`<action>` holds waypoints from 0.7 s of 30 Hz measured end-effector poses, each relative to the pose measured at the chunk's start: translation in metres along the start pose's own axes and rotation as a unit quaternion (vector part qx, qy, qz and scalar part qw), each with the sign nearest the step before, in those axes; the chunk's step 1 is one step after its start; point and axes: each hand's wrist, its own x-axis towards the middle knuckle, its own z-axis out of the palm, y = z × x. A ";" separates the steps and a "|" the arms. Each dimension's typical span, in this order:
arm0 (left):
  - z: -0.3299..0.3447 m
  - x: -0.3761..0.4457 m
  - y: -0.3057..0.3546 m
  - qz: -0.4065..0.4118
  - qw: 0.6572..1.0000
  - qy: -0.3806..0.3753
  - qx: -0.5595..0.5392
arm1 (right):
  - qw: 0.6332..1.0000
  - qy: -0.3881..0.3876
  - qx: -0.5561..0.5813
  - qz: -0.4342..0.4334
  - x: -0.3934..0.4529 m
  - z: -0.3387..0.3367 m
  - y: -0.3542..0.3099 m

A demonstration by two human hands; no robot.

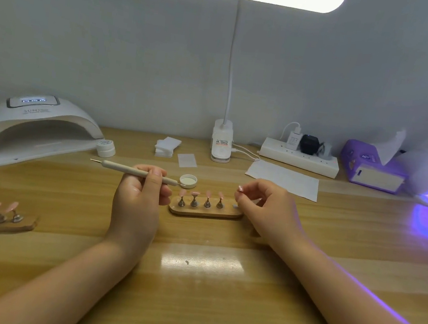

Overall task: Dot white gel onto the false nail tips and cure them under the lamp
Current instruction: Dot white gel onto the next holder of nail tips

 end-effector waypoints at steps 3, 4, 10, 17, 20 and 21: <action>-0.001 0.000 0.000 0.001 1.000 0.000 0.004 | 0.998 -0.012 -0.053 -0.012 0.002 -0.001 0.004; -0.001 0.000 0.000 0.000 1.000 -0.001 0.004 | 0.998 -0.019 -0.062 -0.007 0.003 -0.001 0.005; 0.001 -0.002 0.001 -0.001 1.000 -0.008 0.007 | 0.996 -0.040 -0.074 0.014 0.004 -0.001 0.008; 0.003 -0.007 0.006 0.020 0.999 -0.025 0.017 | 0.992 -0.049 -0.110 0.034 0.006 -0.004 0.006; 0.003 -0.008 0.007 0.020 0.999 -0.027 0.018 | 0.991 -0.068 -0.100 0.056 0.006 -0.007 0.002; 0.003 -0.009 0.008 0.021 0.999 -0.027 0.017 | 0.990 -0.077 -0.101 0.065 0.007 -0.010 0.000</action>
